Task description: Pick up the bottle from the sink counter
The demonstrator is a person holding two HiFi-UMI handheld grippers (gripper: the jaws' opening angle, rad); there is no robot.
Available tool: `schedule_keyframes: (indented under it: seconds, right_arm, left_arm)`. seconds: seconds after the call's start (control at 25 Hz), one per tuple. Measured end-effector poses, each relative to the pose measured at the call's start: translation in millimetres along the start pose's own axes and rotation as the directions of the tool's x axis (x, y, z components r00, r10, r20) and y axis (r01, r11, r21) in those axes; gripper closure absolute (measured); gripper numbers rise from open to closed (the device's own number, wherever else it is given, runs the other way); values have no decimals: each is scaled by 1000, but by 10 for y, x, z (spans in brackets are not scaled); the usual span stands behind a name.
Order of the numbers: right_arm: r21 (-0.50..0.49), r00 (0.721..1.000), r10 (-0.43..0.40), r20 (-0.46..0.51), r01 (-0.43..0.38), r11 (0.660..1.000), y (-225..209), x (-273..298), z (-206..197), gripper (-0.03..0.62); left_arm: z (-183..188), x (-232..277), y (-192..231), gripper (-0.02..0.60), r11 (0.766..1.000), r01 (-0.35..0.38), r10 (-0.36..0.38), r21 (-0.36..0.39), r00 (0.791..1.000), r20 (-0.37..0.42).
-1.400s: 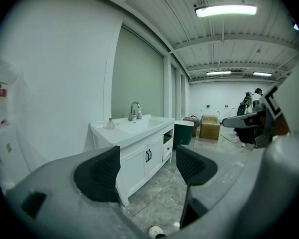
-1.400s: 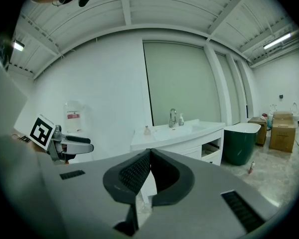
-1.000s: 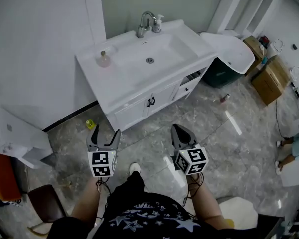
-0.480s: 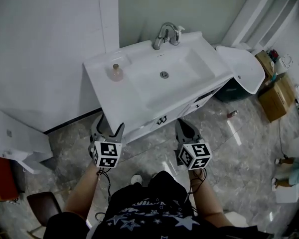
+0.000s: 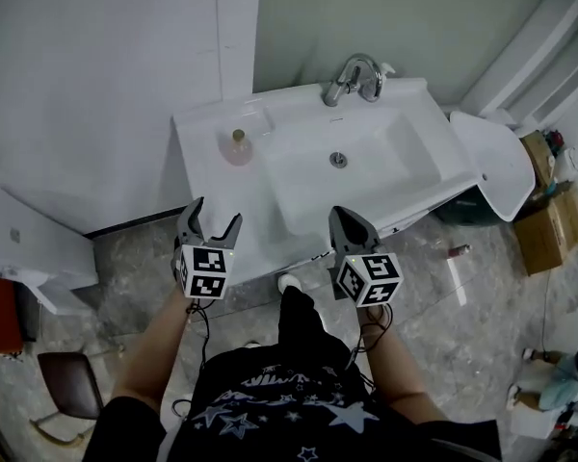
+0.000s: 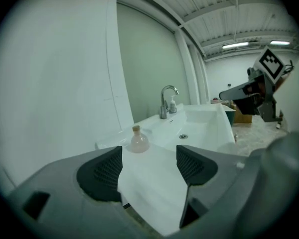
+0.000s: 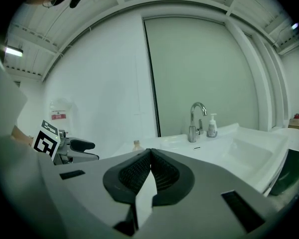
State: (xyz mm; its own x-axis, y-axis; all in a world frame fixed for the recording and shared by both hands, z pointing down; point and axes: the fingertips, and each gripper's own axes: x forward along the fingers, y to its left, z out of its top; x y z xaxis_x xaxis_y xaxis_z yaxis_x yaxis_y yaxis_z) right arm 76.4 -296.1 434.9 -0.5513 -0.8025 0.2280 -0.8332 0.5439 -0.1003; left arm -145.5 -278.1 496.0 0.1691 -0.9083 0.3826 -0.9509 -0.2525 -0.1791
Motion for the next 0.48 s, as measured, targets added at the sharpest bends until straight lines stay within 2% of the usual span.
schedule_keyframes:
  seconds: [0.24, 0.48]
  right_arm:
    - [14, 995, 102, -20, -101, 995, -381, 815, 223, 591]
    - [15, 979, 192, -61, -191, 981, -712, 1526, 340, 591]
  left_arm:
    - [253, 616, 237, 225, 983, -114, 109, -143, 993, -40]
    - [351, 1264, 334, 225, 967, -185, 172, -175, 981, -87]
